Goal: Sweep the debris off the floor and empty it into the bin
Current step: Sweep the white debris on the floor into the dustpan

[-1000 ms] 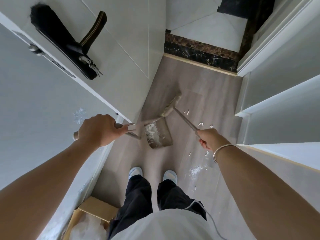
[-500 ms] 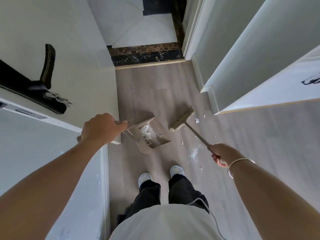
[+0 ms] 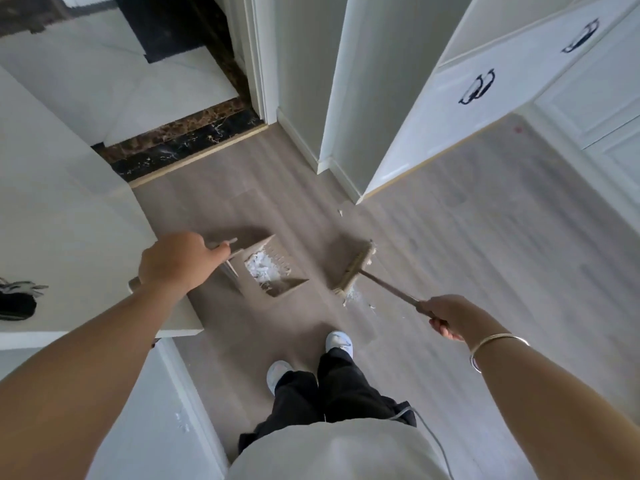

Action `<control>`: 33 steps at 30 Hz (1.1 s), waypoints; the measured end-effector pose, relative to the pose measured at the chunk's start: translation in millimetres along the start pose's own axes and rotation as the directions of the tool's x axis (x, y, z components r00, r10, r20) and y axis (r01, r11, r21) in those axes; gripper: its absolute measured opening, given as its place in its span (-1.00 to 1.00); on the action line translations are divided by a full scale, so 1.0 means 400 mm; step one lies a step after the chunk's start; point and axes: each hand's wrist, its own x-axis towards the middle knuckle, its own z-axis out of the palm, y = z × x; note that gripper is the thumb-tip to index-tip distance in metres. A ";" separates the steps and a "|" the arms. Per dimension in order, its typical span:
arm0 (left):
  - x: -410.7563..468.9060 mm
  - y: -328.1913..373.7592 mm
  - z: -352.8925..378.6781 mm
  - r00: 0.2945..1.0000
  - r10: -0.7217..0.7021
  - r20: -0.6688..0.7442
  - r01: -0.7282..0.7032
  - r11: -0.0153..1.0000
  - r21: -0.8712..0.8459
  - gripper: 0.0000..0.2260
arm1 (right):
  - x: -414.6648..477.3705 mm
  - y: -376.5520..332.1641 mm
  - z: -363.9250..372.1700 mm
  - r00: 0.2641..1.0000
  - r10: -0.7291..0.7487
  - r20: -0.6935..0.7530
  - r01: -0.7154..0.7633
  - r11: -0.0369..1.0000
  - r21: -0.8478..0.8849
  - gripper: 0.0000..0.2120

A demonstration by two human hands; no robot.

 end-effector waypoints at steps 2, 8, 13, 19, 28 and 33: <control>0.008 0.022 -0.006 1.000 0.012 -0.002 -0.012 1.000 0.017 -0.51 | -0.010 -0.033 -0.023 0.999 -0.033 -0.020 0.034 0.999 0.021 -0.87; 0.032 0.071 -0.002 1.000 0.015 0.017 -0.016 0.999 0.041 -0.48 | -0.020 -0.105 -0.043 0.993 -0.122 -0.001 0.120 0.978 0.170 -0.83; 0.050 0.112 -0.009 0.999 -0.033 0.015 0.033 0.999 0.019 -0.55 | 0.038 -0.222 -0.047 0.982 -0.186 0.021 0.177 0.961 0.214 -0.81; 0.081 0.187 -0.006 0.991 -0.128 0.031 0.128 0.992 -0.003 -0.56 | 0.139 -0.354 -0.057 0.971 -0.211 0.112 0.191 0.968 0.164 -0.83; 0.113 0.259 0.010 0.990 -0.136 0.032 0.134 0.990 0.036 -0.54 | 0.209 -0.318 -0.102 0.982 -0.150 0.110 0.125 0.970 0.206 -0.77; 0.149 0.295 -0.005 0.997 -0.073 0.039 0.071 0.995 0.065 -0.55 | 0.255 -0.231 -0.175 0.988 -0.043 0.150 0.014 0.983 0.185 -0.76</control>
